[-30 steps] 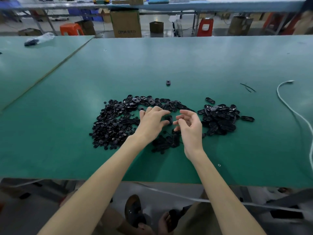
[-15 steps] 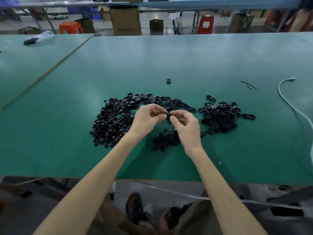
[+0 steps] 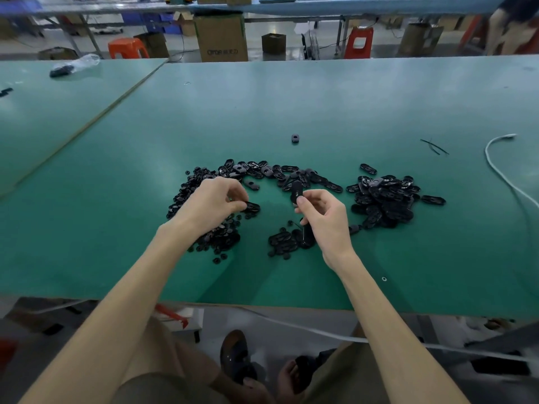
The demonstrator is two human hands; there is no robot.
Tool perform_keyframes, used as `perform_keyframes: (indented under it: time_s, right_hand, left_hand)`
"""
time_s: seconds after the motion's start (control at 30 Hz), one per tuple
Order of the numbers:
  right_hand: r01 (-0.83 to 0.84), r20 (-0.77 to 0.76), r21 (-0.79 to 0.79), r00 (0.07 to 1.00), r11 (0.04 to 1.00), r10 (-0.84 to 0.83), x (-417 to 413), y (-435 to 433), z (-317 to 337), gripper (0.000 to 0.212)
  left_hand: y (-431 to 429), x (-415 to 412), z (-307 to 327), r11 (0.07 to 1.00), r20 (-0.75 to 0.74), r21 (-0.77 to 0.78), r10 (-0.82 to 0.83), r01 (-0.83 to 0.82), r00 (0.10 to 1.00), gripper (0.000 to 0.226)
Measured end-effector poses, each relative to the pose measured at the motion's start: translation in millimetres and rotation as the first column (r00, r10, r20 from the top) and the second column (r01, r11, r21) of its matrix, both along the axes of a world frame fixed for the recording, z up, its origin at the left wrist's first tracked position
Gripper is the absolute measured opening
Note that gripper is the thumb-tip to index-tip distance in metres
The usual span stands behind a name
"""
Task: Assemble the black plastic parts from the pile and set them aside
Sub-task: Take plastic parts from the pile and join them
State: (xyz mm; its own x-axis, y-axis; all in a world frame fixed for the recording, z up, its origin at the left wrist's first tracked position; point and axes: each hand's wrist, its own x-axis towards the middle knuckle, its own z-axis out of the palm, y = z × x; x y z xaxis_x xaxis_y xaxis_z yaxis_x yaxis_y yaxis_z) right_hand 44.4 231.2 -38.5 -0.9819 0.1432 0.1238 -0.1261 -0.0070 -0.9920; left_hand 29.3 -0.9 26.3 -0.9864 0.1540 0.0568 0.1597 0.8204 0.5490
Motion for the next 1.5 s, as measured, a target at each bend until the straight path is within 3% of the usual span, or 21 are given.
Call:
perform_keyframes:
  time_s: [0.17, 0.63, 0.7, 0.8, 0.9, 0.97, 1.5]
  right_hand:
    - [0.002, 0.022, -0.055, 1.0, 0.998, -0.001, -0.7, -1.2, 0.6, 0.003]
    - [-0.009, 0.022, -0.055, 1.0, 0.998, 0.01, -0.2, 0.5, 0.3, 0.007]
    - [-0.005, 0.018, -0.047, 1.0, 0.999, 0.006, -0.4, 0.8, -0.4, 0.01]
    - [-0.004, 0.012, -0.033, 1.0, 0.999, 0.005, -0.6, 1.3, -0.8, 0.015]
    - [-0.01, 0.002, -0.016, 1.0, 1.0, 0.01, -0.1, 0.9, 0.2, 0.018]
    - [-0.014, -0.001, -0.01, 1.0, 1.0, 0.014, 0.5, 0.6, 0.6, 0.018]
    - [-0.018, -0.012, -0.009, 1.0, 1.0, 0.018, 1.4, 1.8, 0.9, 0.012]
  left_hand:
    - [-8.3, 5.5, -3.9, 0.987, 0.066, -0.159, 0.003, 0.008, 0.998, 0.007]
    - [1.4, 9.5, -10.6, 0.969, -0.001, -0.242, -0.04, 0.038, 0.999, 0.007]
    - [4.1, 9.7, -11.1, 0.983, -0.057, -0.183, -0.021, 0.01, 0.998, 0.007]
    - [14.5, 9.3, -6.3, 0.996, -0.061, 0.084, 0.021, -0.016, 0.998, 0.008]
    - [29.9, 9.3, -3.6, 0.93, 0.021, 0.366, 0.005, -0.013, 1.0, 0.01]
    - [39.4, 10.2, -5.6, 0.882, 0.043, 0.472, -0.003, -0.018, 0.999, 0.011]
    - [59.7, 16.1, -19.2, 0.742, 0.149, 0.664, -0.009, -0.093, 0.989, 0.016]
